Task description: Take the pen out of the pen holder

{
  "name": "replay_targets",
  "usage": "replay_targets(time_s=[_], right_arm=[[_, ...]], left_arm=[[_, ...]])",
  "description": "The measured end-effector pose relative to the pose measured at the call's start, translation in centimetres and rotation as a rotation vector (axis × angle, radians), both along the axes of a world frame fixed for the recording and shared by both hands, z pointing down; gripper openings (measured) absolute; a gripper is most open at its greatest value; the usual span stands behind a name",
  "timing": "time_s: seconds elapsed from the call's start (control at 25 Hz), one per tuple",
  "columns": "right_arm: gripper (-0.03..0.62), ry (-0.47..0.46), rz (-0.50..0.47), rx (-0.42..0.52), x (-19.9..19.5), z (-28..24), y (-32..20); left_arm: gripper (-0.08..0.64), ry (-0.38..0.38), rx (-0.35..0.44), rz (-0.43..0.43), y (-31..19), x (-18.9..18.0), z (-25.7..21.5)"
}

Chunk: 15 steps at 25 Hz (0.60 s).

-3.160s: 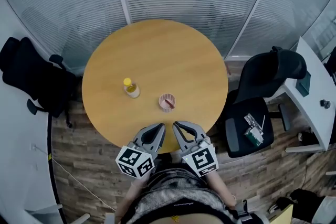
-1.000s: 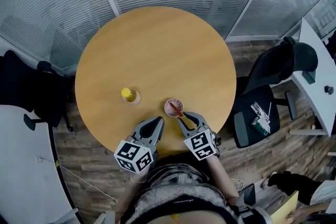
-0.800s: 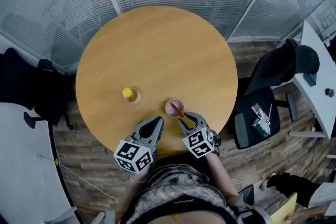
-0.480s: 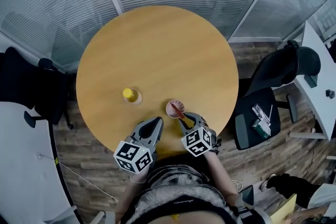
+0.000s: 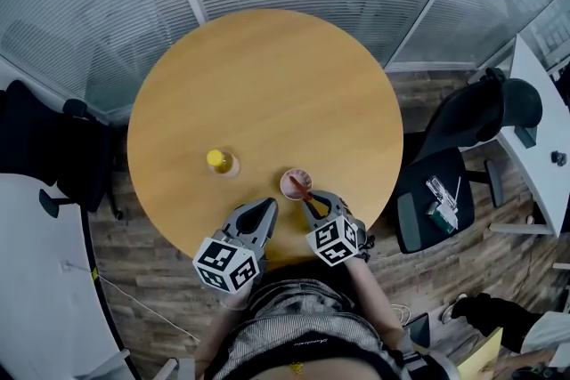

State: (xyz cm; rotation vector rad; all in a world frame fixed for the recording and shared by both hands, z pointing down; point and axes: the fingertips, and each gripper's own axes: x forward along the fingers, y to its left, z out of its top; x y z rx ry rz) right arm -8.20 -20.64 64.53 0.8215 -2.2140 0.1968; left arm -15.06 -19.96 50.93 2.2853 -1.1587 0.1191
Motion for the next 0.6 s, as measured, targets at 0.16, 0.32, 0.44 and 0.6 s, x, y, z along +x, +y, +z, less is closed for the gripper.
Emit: replay_targets(time_s=[0.16,0.32,0.44,0.6], right_arm=[[0.077,-0.024,0.004,0.008,-0.2,-0.8,0.1],[0.077,-0.067,0.011,0.028,-0.4,-2.5,0.3],[0.077,-0.110,0.026,0.046,-0.2,-4.3,0.3],[0.077,-0.158,0.040,0.076,0.0,-6.9,0.5]], left_arm=[[0.005,0.002,0.003,-0.001,0.1,-0.2,-0.1],[0.005,0.004,0.004,0.002,0.3,-0.4,-0.1],[0.005,0.007,0.009,0.006,0.5,-0.2,-0.2],[0.005,0.014,0.015,0.014,0.9,0.1,-0.4]])
